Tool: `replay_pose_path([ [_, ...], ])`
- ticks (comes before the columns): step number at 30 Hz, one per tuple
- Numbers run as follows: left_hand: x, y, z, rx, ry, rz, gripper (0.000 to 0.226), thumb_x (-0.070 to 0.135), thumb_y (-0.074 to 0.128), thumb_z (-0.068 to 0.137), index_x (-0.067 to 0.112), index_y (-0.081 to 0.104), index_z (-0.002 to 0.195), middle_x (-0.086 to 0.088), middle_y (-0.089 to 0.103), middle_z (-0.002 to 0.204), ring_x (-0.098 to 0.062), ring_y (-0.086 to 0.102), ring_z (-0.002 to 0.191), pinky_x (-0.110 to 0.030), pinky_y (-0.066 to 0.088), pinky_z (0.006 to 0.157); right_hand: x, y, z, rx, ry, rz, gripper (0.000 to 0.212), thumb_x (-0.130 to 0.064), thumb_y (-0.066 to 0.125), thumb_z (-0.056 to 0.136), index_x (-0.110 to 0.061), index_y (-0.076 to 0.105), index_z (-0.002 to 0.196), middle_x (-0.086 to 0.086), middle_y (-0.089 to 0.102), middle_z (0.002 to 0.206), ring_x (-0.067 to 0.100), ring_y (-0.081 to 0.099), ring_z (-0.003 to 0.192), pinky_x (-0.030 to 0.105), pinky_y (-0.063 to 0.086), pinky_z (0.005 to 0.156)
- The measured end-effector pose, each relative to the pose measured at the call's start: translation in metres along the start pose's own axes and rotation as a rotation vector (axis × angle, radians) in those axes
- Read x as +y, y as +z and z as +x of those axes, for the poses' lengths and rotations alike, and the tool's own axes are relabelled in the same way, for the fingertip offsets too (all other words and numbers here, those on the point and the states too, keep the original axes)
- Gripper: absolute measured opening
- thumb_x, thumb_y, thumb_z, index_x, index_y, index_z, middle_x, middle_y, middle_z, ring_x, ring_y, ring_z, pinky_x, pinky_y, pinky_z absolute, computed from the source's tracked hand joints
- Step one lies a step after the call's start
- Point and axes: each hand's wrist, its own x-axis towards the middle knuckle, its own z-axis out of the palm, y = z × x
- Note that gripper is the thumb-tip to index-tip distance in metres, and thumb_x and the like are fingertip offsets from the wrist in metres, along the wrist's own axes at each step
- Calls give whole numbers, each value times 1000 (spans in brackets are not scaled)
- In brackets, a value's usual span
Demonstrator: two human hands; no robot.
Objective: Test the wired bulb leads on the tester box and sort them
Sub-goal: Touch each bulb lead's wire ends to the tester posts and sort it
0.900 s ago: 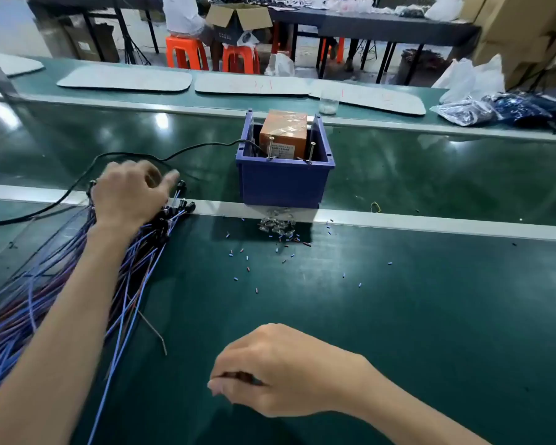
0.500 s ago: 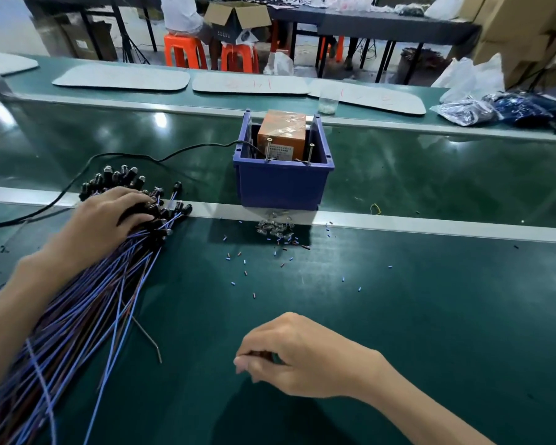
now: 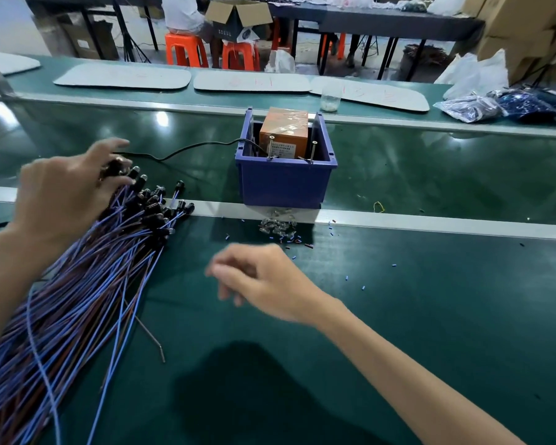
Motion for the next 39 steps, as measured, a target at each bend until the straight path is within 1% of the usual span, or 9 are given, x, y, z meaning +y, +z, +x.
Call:
replay_pose_path([
  [5,47,14,-10,50,164,-107,54,5,78,75,11,52,123,-12,71,102,-30,71,80,-46,57,68,-21,16,88,150,140,292,52,-29,60,94,-16,41,141,2,65,99,11,66,74,24,55,68],
  [8,48,26,-22,69,166,-194,53,-9,77,70,4,55,117,13,59,107,-20,65,83,-31,51,72,-19,29,114,253,212,235,41,-34,65,89,-14,59,125,7,68,90,18,68,78,37,57,84],
  [12,34,37,-32,52,45,-325,58,3,80,69,9,52,118,21,47,110,15,58,85,-16,50,75,-8,39,121,326,208,176,26,-29,68,88,-4,70,96,7,66,72,16,63,67,28,53,73],
  [17,8,39,-44,-6,74,-123,28,4,80,68,-5,68,91,-14,70,81,-26,66,65,-28,51,71,-5,34,118,472,146,231,18,-24,67,89,-7,69,86,-3,64,61,10,64,59,35,57,81],
  [21,-11,32,-49,-85,47,-110,13,8,69,79,-3,72,85,-12,71,77,-10,59,65,-10,40,69,0,18,116,608,138,303,16,-23,65,91,-8,67,85,-6,64,59,5,64,55,30,59,75],
  [29,-18,25,-43,-207,44,-126,14,-9,70,78,-3,72,91,-10,71,81,6,62,76,-2,37,76,3,-38,72,940,83,557,16,-12,48,99,-12,54,84,4,64,68,13,65,54,24,54,56],
  [32,-10,20,-40,-248,16,-70,16,-9,70,79,0,73,92,-12,72,85,-30,68,73,-19,46,76,2,-65,22,1173,16,722,23,-5,43,100,-13,51,80,2,56,64,7,55,45,19,45,46],
  [35,8,9,-38,-230,-81,93,12,6,66,87,9,75,95,-9,72,94,-32,64,88,-44,51,73,4,-81,-38,1307,33,871,26,-4,41,98,-16,47,76,-5,53,57,6,48,44,18,40,43],
  [39,55,-6,-38,-47,-145,253,18,27,67,89,11,75,87,-11,59,81,-33,54,78,-41,45,64,7,-76,-112,1233,163,764,23,-1,53,94,-15,50,76,-6,57,58,6,57,50,14,50,54],
])
